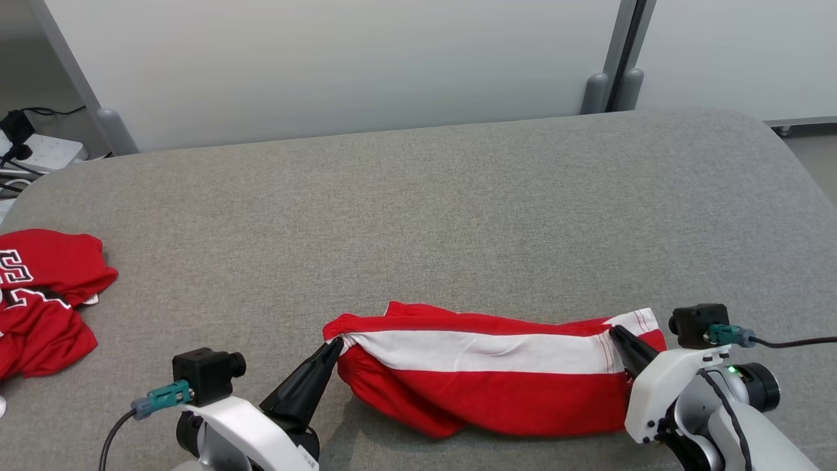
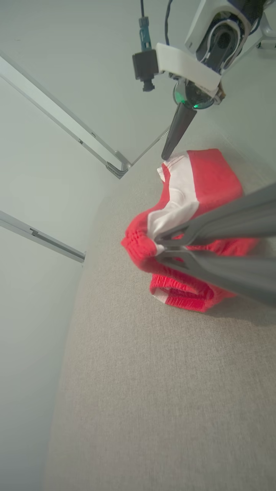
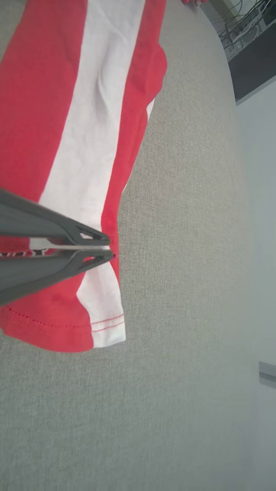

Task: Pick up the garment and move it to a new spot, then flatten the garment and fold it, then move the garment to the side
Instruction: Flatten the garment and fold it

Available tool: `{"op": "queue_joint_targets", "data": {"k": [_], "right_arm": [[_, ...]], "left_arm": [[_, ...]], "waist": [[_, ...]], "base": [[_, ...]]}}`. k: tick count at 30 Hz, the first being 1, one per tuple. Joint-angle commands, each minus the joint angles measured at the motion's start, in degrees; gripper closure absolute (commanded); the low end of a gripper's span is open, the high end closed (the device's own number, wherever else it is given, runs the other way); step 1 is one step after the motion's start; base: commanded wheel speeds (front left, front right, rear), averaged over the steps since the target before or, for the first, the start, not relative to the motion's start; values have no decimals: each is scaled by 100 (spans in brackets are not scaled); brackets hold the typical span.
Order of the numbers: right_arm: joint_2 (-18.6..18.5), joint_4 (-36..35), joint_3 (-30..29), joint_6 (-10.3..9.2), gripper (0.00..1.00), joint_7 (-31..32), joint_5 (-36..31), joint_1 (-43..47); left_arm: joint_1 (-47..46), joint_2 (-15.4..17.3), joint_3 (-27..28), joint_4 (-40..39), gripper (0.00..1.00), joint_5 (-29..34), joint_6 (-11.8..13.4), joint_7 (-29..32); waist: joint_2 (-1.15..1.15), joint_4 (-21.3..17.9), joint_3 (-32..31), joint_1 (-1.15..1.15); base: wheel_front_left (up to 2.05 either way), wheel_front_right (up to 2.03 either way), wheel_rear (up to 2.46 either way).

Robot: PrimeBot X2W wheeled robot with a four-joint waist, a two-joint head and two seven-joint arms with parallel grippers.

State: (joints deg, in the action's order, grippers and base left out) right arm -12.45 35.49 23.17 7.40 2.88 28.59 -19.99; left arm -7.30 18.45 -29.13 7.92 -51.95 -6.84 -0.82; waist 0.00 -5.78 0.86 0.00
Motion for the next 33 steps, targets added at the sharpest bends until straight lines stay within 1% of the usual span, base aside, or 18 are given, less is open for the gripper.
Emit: {"op": "queue_joint_targets", "data": {"k": [1,2,3,4,5,8,9,10,11,17,18,19,20,21,22,27,33], "right_arm": [[-31,-59,154,9,29,-130,52,-219],[-29,-29,188,9,36,-157,76,-244],[-25,-2,221,9,56,-177,114,-264],[-25,23,257,9,89,-196,148,-284],[-28,61,289,9,100,-190,186,-301],[-38,143,344,9,100,-172,254,-329],[-35,184,335,9,89,-187,290,-334],[-18,223,327,9,55,-182,339,-328],[1,249,324,9,0,-173,387,-320],[65,373,354,9,0,-171,692,-295],[84,400,366,9,16,-177,748,-299],[101,428,398,9,39,-178,795,-307],[122,461,430,9,58,-171,853,-312],[140,489,470,9,86,-167,905,-322],[146,514,515,9,100,-184,938,-339],[71,537,664,9,100,-426,960,-478],[-291,209,533,9,100,-613,900,-721]], "left_arm": [[-168,102,194,-116,100,2,-39,-99],[-161,104,185,-108,100,-7,-40,-115],[-154,99,182,-101,100,-26,-42,-135],[-149,97,177,-92,100,-37,-44,-155],[-144,95,171,-83,100,-48,-45,-173],[-135,89,162,-64,100,-72,-47,-209],[-132,89,157,-56,100,-78,-48,-226],[-128,92,152,-49,100,-82,-49,-243],[-124,94,150,-45,100,-88,-50,-259],[-125,107,140,-34,100,-97,-51,-303],[-132,107,135,-34,100,-96,-51,-304],[-140,107,131,-32,100,-96,-51,-302],[-151,109,129,-29,100,-99,-51,-299],[-163,113,130,-24,100,-104,-52,-296],[-177,120,131,-16,100,-104,-52,-294],[-234,146,160,-24,100,-83,-44,-345],[-350,186,288,-226,100,-142,-40,-451]], "waist": [[0,-9,2,0],[0,-18,1,0],[0,-26,-1,0],[0,-35,-3,0],[0,-43,-4,0],[0,-58,-6,0],[0,-65,-5,0],[0,-70,-3,0],[0,-76,2,0],[0,-76,77,0],[0,-71,88,0],[0,-65,97,0],[0,-59,104,0],[0,-54,109,0],[0,-48,111,0],[0,-19,88,0],[0,-34,-49,0]], "base": [[0,0,0],[0,0,0],[0,0,0],[0,0,0],[0,0,0],[0,0,0],[0,0,0],[0,0,0],[0,0,0],[0,0,0],[0,0,0],[0,0,0],[0,0,0],[0,0,0],[0,0,0],[0,0,0],[0,0,0]]}}
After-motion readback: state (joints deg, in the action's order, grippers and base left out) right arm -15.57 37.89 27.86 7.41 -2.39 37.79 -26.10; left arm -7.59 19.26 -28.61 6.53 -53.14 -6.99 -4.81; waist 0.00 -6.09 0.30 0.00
